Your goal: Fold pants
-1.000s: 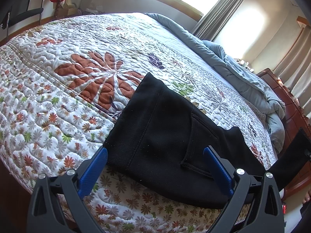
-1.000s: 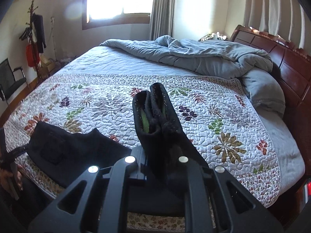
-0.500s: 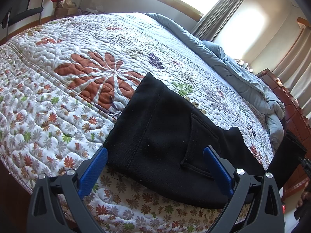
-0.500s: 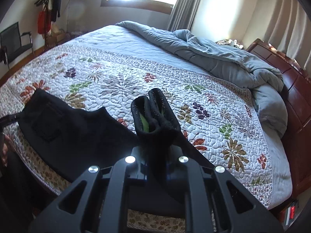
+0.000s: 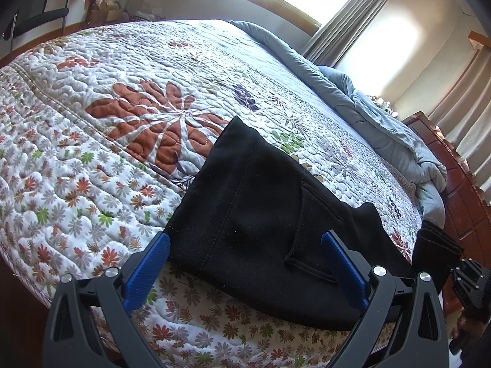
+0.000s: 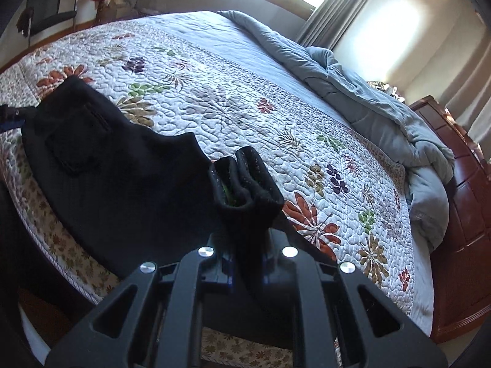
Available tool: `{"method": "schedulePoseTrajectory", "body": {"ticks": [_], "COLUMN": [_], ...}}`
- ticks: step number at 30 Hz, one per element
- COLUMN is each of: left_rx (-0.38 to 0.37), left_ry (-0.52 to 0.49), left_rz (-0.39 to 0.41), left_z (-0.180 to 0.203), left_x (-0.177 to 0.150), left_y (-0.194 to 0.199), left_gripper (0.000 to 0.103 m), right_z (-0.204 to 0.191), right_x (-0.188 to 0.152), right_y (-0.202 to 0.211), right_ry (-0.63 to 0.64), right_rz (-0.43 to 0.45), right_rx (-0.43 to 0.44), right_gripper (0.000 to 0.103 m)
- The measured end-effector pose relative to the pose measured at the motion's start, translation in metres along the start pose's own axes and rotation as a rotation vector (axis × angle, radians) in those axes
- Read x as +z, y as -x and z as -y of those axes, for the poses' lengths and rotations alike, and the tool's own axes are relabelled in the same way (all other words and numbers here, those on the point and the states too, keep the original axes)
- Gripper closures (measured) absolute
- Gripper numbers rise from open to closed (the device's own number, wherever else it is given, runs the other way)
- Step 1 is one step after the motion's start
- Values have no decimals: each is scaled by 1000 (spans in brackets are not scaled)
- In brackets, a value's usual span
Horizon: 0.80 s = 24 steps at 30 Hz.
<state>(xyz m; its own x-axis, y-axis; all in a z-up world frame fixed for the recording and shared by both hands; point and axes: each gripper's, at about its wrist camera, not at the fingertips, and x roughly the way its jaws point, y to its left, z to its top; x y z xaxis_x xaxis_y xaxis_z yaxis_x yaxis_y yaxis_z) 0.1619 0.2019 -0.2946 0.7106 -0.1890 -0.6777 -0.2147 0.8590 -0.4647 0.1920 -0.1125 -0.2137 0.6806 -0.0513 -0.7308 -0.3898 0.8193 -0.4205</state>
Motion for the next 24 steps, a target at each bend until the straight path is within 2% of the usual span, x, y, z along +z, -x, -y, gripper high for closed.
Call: {"method": "schedulePoseTrajectory", "body": {"ticks": [8, 18, 24], "left_rx": [-23, -69, -82], "left_ry": [16, 46, 56], "left_rz": [19, 79, 88], "left_z": [2, 4, 7], "left_x": [-1, 6, 12], "left_y": [8, 28, 23], "left_gripper": [4, 4, 4], "right_z": [-19, -48, -60], "right_x": [-5, -12, -14], "right_y": [-16, -38, -48], "right_ry": [55, 192, 239], "right_rz": [-24, -27, -28], "right_rx": [-35, -82, -101], "right_gripper": [92, 91, 91]}}
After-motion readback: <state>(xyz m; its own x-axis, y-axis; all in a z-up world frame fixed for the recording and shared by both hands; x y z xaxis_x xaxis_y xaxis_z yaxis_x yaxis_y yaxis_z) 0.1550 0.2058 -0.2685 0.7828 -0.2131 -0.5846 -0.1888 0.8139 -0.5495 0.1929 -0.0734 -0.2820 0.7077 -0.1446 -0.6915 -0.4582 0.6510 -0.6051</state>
